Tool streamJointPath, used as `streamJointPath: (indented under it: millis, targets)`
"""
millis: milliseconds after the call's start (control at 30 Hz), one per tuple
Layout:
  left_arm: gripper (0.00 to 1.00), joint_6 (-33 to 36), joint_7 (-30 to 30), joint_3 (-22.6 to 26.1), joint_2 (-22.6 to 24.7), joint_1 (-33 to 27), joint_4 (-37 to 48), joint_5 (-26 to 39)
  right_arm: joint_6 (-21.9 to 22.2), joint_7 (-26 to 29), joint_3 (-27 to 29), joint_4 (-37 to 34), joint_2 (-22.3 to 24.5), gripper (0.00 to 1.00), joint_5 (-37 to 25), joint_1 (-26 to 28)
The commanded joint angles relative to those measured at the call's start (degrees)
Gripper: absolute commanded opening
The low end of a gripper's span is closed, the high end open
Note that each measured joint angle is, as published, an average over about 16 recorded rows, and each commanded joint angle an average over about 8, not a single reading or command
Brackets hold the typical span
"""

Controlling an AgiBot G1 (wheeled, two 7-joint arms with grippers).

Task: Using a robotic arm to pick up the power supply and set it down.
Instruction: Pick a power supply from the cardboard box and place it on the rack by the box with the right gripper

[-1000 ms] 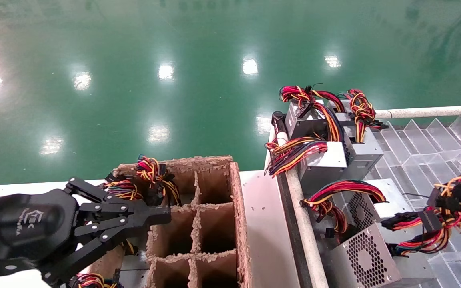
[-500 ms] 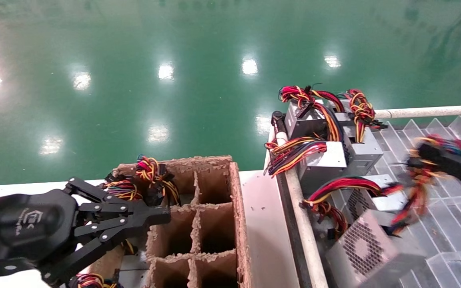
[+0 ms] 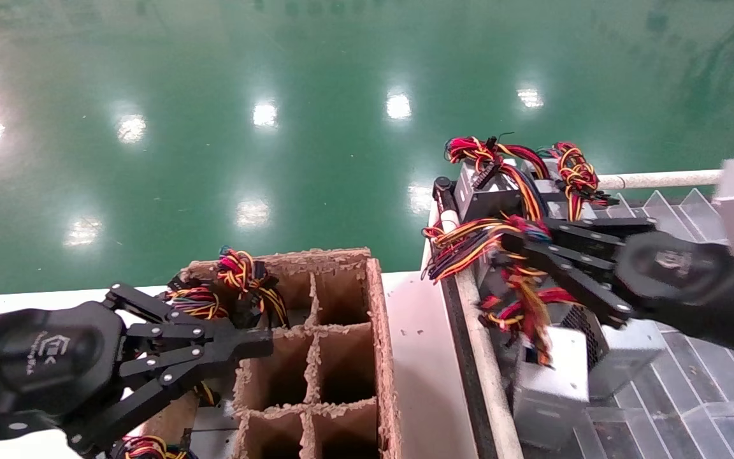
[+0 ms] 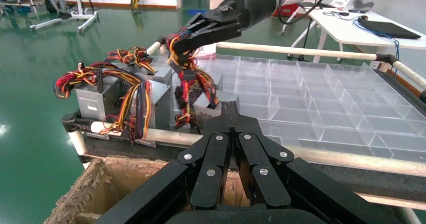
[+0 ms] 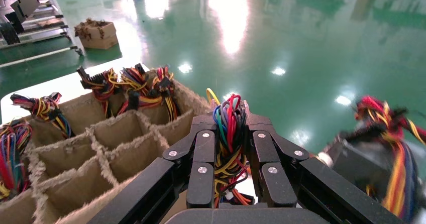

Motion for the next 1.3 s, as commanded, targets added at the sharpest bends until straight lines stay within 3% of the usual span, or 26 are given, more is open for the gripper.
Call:
streamJointPath:
  millis: [33, 500, 900, 933, 1167, 1200, 1300]
  targets:
    - [0.00, 0.0, 0.0, 0.0, 0.0, 0.0, 0.0, 0.0, -0.2, -1.5, 2.7, -0.2, 1.8, 0.00, 1.3, -3.2]
    - [0.00, 0.0, 0.0, 0.0, 0.0, 0.0, 0.0, 0.0, 2.9, -5.9, 7.0, -1.6, 4.4, 0.00, 6.5, -5.9]
    - [0.00, 0.0, 0.0, 0.0, 0.0, 0.0, 0.0, 0.0, 2.8, -7.0, 4.8, -0.3, 1.0, 0.02, 5.4, -7.0]
    - [0.00, 0.0, 0.0, 0.0, 0.0, 0.0, 0.0, 0.0, 2.8, -6.9, 4.7, -0.3, 0.8, 0.07, 5.4, -7.0]
    - [0.00, 0.0, 0.0, 0.0, 0.0, 0.0, 0.0, 0.0, 4.0, -5.9, 4.6, -0.4, 1.5, 0.92, 6.0, -7.1]
    - [0.00, 0.0, 0.0, 0.0, 0.0, 0.0, 0.0, 0.0, 4.2, -5.8, 4.6, -0.4, 1.7, 1.00, 6.2, -7.2]
    - [0.00, 0.0, 0.0, 0.0, 0.0, 0.0, 0.0, 0.0, 4.9, -5.7, 4.9, -0.3, 2.3, 1.00, 6.6, -7.2]
